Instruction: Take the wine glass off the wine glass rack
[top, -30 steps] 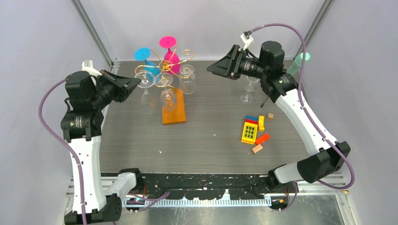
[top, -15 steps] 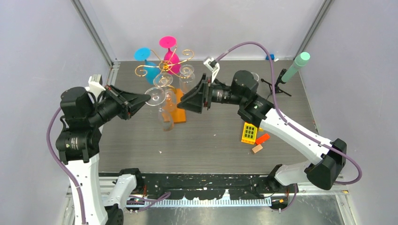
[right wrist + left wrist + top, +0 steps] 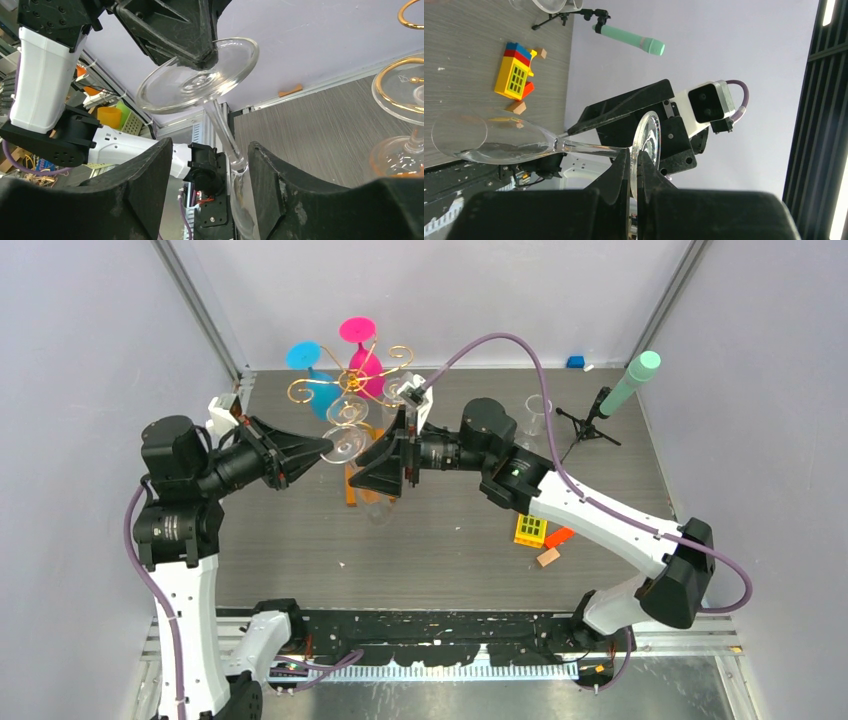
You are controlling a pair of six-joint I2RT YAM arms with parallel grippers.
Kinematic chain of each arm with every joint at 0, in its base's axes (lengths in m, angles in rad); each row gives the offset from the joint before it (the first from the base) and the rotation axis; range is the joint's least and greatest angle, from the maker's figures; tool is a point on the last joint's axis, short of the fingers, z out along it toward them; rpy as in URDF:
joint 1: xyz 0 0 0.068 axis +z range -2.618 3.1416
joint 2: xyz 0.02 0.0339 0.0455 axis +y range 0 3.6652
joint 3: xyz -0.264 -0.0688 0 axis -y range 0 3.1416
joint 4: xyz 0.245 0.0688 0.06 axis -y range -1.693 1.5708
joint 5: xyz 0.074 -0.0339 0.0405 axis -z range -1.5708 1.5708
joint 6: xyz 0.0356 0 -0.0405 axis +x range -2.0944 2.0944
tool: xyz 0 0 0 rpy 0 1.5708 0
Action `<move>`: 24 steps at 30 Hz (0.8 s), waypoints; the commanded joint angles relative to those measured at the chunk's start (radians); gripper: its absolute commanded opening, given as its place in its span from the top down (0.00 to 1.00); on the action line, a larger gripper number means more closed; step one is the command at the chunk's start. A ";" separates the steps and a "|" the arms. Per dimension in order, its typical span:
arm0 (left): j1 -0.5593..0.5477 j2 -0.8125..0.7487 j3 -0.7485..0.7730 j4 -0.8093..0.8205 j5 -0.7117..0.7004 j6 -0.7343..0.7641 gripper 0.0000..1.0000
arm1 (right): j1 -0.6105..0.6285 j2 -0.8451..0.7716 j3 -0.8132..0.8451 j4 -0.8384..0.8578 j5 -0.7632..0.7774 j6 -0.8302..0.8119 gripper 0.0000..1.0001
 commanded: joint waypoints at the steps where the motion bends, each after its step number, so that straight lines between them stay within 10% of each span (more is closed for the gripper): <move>1: 0.000 -0.013 -0.017 0.105 0.075 -0.052 1.00 | 0.009 0.026 0.065 0.038 0.021 -0.056 0.40; 9: -0.001 -0.031 -0.056 0.164 0.075 -0.109 1.00 | 0.013 0.070 0.104 0.063 0.019 0.001 0.79; 13: -0.001 -0.026 -0.043 0.195 0.062 -0.118 0.74 | 0.013 0.051 0.096 0.100 0.059 0.033 0.99; 19: 0.000 -0.057 -0.020 0.196 -0.025 0.090 0.29 | 0.013 -0.030 0.102 0.105 0.277 0.046 1.00; 24: -0.002 -0.109 -0.138 0.414 -0.056 0.146 0.20 | 0.013 -0.094 0.172 -0.035 0.529 0.046 1.00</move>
